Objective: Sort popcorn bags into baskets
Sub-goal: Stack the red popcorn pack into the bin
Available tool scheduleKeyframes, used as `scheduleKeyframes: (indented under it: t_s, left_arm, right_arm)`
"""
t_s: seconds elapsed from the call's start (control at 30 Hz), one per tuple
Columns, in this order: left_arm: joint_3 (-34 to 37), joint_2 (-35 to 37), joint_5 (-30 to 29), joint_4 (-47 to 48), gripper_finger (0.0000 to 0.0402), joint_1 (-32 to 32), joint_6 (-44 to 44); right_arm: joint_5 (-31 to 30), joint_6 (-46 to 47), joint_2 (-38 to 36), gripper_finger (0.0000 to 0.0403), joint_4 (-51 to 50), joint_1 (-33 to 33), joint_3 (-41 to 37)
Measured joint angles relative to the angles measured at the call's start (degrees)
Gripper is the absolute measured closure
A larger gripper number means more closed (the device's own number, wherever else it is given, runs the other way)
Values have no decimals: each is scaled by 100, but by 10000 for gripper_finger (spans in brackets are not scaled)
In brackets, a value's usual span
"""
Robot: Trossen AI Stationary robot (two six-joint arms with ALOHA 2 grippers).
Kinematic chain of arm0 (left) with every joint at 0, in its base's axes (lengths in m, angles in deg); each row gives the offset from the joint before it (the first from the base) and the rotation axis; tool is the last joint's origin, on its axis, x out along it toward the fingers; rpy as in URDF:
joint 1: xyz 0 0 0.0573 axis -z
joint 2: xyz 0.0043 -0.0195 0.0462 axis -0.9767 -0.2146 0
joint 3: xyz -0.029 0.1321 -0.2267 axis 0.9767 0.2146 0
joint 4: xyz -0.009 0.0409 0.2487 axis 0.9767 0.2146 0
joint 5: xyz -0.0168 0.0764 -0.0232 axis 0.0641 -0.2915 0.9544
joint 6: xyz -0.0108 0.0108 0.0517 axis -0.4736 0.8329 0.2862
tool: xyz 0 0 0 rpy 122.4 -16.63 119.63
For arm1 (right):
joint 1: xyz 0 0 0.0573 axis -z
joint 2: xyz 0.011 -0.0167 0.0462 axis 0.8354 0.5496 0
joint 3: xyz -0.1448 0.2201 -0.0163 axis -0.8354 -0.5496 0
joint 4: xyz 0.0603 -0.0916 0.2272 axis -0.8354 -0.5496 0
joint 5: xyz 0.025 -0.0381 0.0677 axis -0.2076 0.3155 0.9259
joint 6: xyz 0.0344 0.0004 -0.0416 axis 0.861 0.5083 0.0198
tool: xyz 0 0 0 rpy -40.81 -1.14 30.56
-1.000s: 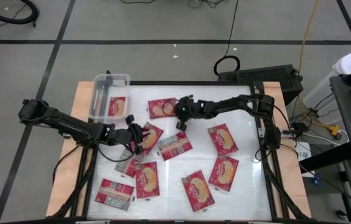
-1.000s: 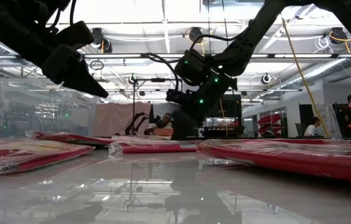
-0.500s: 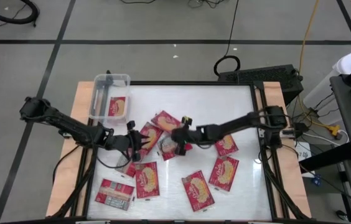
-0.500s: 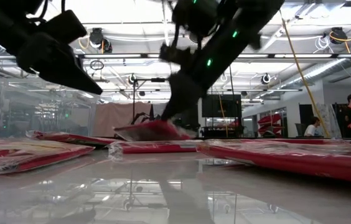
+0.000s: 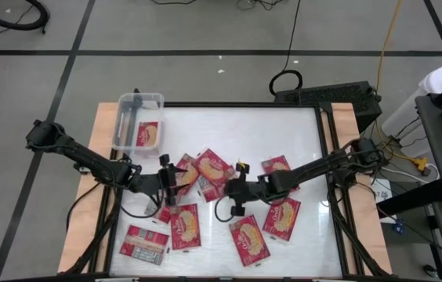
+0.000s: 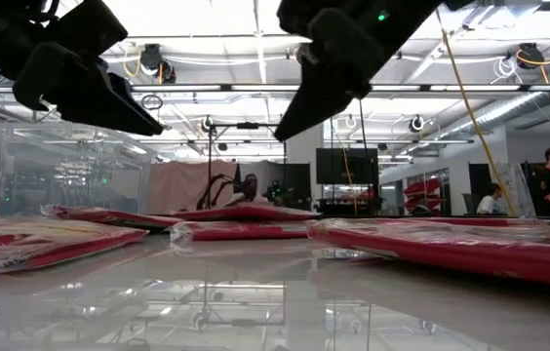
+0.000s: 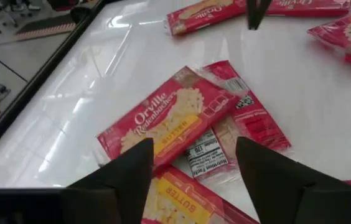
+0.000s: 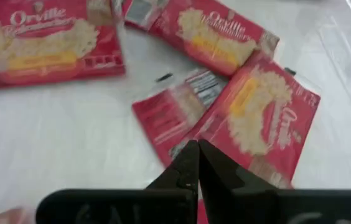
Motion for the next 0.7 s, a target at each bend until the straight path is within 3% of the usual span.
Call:
scheduleKeyframes:
  t_s: [0.23, 0.7]
  left_arm:
    - [0, 0, 0, -135, 161, -138, 199]
    - [-2, -125, 3, -135, 223, -579, -105]
  right_arm:
    - [-11, 392, 8, 401, 514, 21, -574]
    - [-3, -633, 9, 325, 2884, 370, -1827]
